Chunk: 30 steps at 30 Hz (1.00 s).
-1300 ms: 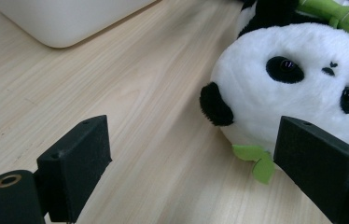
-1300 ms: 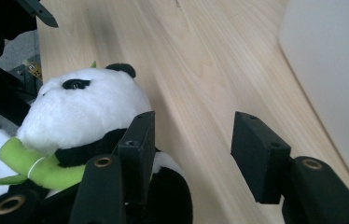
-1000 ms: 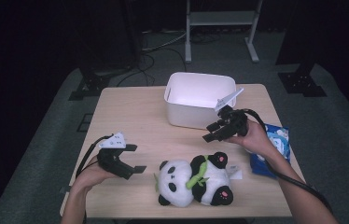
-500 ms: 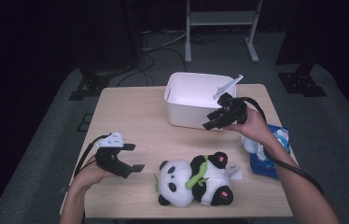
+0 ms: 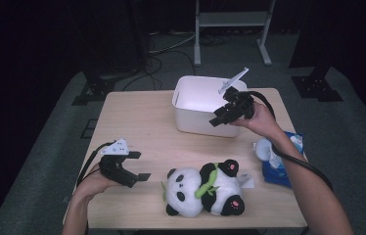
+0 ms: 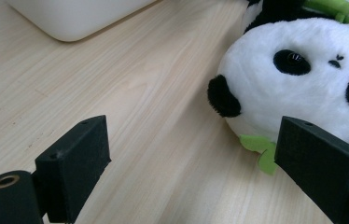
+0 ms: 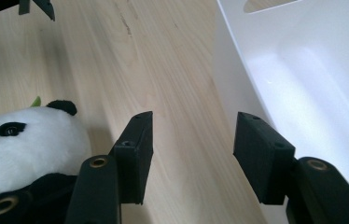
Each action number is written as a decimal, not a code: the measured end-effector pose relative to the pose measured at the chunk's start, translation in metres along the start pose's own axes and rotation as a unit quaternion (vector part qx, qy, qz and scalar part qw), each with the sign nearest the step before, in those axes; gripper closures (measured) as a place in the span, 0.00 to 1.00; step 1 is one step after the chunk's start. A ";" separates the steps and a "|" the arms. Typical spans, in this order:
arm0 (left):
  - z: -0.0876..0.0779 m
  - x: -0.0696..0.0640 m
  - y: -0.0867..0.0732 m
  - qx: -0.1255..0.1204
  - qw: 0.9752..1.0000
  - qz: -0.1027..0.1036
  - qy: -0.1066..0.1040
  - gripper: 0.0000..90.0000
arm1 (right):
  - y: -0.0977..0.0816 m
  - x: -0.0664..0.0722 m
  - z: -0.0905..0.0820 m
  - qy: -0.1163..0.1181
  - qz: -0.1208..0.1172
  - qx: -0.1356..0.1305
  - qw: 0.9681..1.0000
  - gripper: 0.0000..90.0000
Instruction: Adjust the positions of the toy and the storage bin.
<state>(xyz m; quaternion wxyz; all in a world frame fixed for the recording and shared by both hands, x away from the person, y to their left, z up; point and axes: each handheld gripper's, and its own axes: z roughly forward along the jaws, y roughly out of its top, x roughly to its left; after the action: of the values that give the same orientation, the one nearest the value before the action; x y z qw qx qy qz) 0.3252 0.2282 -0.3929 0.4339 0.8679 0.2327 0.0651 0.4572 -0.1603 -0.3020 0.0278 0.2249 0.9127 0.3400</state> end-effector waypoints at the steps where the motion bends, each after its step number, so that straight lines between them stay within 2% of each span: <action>1: 0.001 0.001 0.000 -0.001 1.000 0.000 0.000 0.10 | 0.002 -0.001 0.000 -0.001 0.000 0.001 1.000 0.52; 18: 0.001 0.007 0.003 -0.011 1.000 -0.003 -0.005 0.10 | 0.022 -0.026 0.013 -0.005 0.000 0.016 1.000 0.52; 30: -0.001 0.014 0.004 -0.019 1.000 -0.007 -0.004 0.10 | 0.037 -0.039 0.040 -0.008 0.000 0.048 0.999 0.65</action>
<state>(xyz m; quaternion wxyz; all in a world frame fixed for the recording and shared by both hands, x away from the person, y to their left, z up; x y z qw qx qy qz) 0.3388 0.2340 -0.3903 0.4522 0.8580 0.2353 0.0628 0.5147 -0.1282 -0.3130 0.0239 0.2287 0.9278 0.2938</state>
